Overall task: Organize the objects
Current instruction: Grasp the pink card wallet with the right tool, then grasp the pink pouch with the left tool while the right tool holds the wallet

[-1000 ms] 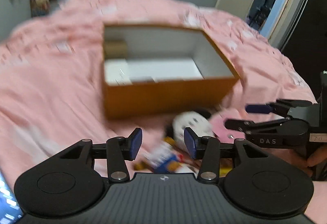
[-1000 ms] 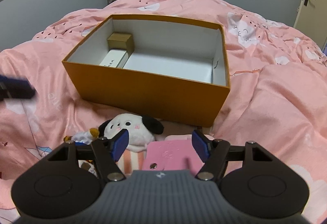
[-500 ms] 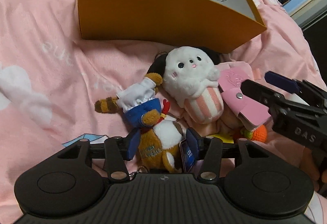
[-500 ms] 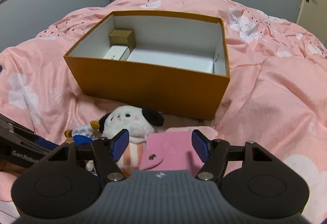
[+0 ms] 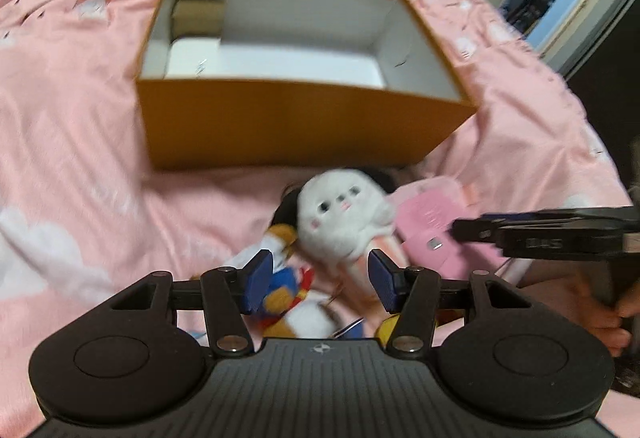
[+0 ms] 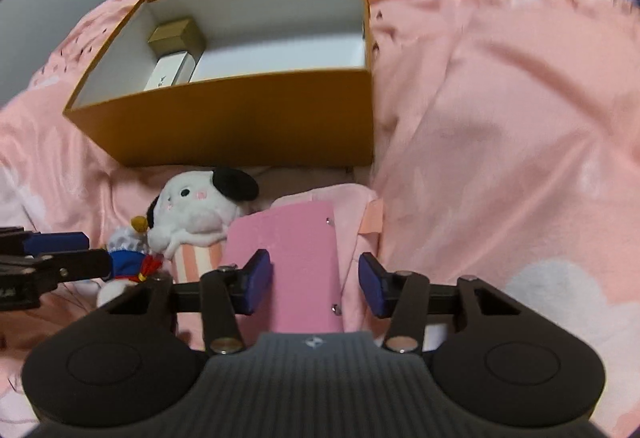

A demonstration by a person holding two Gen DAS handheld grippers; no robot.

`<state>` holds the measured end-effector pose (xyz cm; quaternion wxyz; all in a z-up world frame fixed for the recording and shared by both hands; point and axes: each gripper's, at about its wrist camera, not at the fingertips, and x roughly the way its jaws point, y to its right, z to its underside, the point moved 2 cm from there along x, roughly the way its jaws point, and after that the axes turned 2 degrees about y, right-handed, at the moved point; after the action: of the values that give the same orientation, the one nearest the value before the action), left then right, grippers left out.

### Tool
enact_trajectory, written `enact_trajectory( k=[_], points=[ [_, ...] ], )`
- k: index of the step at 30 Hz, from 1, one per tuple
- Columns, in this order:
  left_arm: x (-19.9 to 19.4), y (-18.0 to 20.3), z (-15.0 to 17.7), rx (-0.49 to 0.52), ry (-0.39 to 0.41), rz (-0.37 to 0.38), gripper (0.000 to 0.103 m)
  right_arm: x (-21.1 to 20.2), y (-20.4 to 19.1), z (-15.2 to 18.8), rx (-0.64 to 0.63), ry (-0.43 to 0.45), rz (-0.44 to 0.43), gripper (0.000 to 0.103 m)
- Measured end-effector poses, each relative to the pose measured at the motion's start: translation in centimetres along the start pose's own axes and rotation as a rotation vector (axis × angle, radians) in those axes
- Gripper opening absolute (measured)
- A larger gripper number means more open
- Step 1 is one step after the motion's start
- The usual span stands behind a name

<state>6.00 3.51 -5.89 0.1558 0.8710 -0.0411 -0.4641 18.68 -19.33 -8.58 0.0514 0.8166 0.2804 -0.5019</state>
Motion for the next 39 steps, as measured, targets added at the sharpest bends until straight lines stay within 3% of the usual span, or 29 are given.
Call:
enact_trajectory(
  k=[4,8,12,16,27,29,31,34,39],
  points=[
    [0.3,1.2,-1.2,0.016,0.004,0.047,0.063,1.6,1.4,-0.4,0.08,-0.063,-0.076,0.054],
    [0.6,2.6,-2.0,0.019,-0.004,0.083,0.063,1.2,1.4,0.0,0.114,-0.084,-0.109,0.05],
    [1.1,3.4,-2.0,0.045,-0.02,0.099,0.063,-0.4,0.4,0.7,0.111,-0.092,-0.12,0.039],
    [1.8,3.6,-1.9,0.025,-0.044,0.134,0.063,-1.4,0.2,1.0,0.161,-0.112,-0.196,0.028],
    [2.2,2.2,-1.1,-0.066,-0.065,0.143,0.063,2.0,0.9,1.8,0.283,-0.151,-0.327,0.033],
    [2.1,2.4,-1.2,-0.051,-0.059,0.148,0.063,1.5,0.8,1.7,0.278,-0.138,-0.33,0.03],
    [1.9,2.8,-1.5,-0.025,-0.052,0.159,0.063,0.2,0.5,1.5,0.241,-0.104,-0.322,0.021],
    [1.7,3.7,-2.3,0.018,-0.038,0.179,0.063,-2.5,0.7,0.6,0.189,-0.026,-0.289,0.019],
    [3.2,5.4,-4.0,0.038,-0.062,0.235,0.063,-5.9,2.9,-0.9,0.165,0.115,-0.147,0.019]
  ],
)
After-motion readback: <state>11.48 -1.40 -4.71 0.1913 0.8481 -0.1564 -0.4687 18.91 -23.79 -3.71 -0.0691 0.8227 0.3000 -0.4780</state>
